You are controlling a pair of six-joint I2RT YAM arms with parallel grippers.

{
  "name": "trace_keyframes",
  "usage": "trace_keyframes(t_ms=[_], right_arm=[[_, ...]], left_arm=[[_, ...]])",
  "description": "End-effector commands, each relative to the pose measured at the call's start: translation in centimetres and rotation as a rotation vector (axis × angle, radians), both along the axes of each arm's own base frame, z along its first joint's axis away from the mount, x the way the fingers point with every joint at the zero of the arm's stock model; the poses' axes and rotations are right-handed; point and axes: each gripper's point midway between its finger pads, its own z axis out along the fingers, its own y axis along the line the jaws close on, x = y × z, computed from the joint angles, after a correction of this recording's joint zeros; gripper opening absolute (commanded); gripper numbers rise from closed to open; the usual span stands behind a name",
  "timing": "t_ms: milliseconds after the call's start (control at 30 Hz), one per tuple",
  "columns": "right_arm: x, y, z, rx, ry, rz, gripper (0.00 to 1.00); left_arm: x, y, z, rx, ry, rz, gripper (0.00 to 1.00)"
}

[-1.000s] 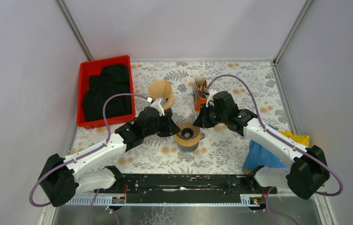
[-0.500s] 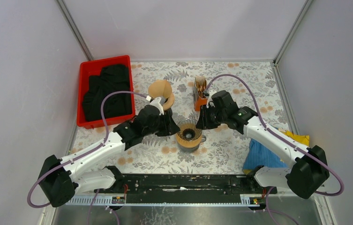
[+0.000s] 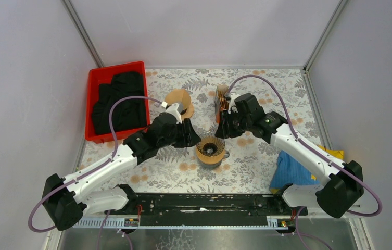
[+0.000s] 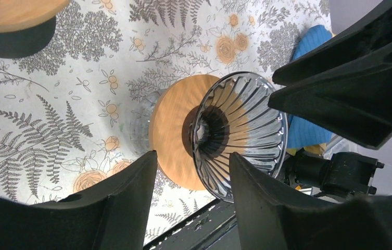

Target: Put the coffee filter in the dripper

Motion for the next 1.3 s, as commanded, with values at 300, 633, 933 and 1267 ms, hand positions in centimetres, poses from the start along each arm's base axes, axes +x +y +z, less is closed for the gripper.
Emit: trace_keyframes(t_ms=[300, 633, 933, 1267], right_arm=[[4.9, -2.7, 4.8, -0.165, -0.244, -0.086, 0.63], [11.2, -5.2, 6.3, -0.261, -0.336, -0.206, 0.61], [17.2, -4.6, 5.8, -0.302, -0.352, -0.264, 0.5], [22.5, -3.4, 2.7, -0.327, -0.341, -0.302, 0.33]], left_arm=[[2.7, 2.9, 6.4, 0.06, -0.189, 0.074, 0.72], [6.5, 8.9, 11.8, 0.151, -0.36, 0.215, 0.8], [9.3, 12.9, 13.7, 0.255, -0.48, 0.292, 0.85], [9.9, 15.9, 11.1, 0.321, -0.49, 0.35, 0.87]])
